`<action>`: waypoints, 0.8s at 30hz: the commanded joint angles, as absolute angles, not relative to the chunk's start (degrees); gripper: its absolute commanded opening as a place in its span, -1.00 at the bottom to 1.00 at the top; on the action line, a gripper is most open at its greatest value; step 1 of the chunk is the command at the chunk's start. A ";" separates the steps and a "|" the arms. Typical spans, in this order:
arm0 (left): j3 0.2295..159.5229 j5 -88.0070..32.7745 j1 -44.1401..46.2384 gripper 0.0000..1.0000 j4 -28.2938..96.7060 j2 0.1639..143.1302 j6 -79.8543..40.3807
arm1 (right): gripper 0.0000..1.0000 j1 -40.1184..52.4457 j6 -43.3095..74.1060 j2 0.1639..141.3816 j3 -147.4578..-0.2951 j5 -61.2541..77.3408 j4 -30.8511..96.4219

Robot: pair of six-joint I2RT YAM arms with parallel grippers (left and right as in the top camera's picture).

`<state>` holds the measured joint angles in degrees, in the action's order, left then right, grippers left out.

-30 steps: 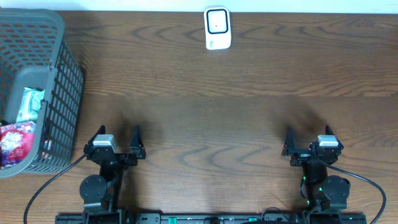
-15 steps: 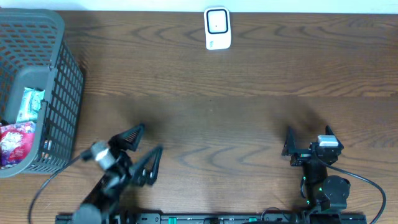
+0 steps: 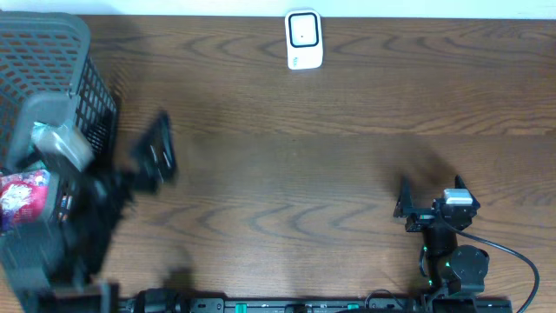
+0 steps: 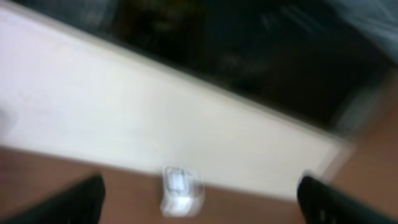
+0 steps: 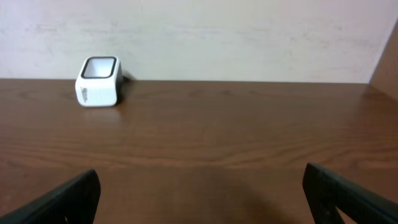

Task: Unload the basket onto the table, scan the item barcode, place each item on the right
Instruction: 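Reach the left gripper into the basket and grasp the pink snack bag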

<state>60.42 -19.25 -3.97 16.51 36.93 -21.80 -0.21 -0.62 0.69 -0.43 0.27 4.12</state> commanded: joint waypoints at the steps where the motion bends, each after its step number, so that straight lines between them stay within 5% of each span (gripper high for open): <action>1: 84.05 1.50 -5.04 0.95 31.64 56.29 -0.21 | 0.98 0.21 -0.25 0.32 -0.32 0.32 4.23; 9: 131.31 9.06 -20.67 0.96 60.05 91.46 -5.45 | 0.99 0.21 -0.23 0.32 -0.32 0.34 4.23; 17: 132.66 -1.69 -32.58 0.95 70.48 100.44 -18.55 | 0.98 0.21 -0.25 0.34 -0.32 0.34 4.23; 24: 132.11 5.23 -38.11 0.96 76.93 107.18 -27.07 | 0.98 0.21 -0.25 0.32 -0.32 0.32 4.23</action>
<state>131.20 1.65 -35.68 74.50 104.01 -20.08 -0.21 -0.62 0.69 -0.40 0.27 4.03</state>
